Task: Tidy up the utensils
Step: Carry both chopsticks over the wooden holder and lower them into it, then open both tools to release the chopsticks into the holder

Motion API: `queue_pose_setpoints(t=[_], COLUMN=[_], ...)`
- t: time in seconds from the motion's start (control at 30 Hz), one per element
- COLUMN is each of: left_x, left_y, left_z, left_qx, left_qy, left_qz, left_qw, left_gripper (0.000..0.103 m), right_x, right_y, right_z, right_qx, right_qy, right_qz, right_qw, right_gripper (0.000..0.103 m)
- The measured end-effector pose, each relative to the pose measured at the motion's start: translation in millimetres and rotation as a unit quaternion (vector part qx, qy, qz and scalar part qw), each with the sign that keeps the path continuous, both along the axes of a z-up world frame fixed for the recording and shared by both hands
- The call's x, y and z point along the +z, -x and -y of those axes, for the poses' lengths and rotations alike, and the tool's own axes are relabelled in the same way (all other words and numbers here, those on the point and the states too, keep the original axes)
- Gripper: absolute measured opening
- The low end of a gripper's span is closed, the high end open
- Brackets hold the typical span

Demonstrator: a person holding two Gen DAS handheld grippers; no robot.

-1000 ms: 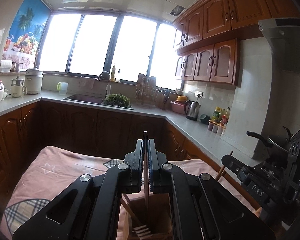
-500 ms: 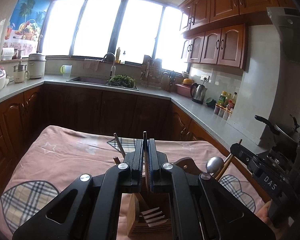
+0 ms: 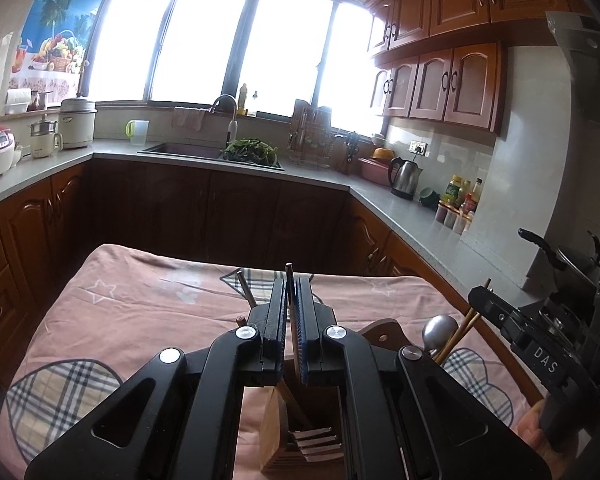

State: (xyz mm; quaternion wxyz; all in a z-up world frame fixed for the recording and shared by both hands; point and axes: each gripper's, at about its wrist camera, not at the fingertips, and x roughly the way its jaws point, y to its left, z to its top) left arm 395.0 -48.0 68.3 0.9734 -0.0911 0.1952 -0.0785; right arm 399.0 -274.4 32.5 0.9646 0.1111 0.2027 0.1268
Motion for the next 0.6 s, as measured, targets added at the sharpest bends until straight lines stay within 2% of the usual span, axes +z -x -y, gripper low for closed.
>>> queue_pose_setpoints(t=[0.6], left_x=[1.2], left_y=[-6.4], left_z=[0.5], left_qx=[-0.001], left_qy=[-0.002], left_qz=[-0.009], left_qw=[1.0], left_gripper=[0.004], right_x=[-1.4], right_y=[-5.1], right_z=[2.9], right_qx=[0.001], right_qy=[-0.004], right_qz=[-0.013], right_qw=[1.0], right_gripper=[0.006])
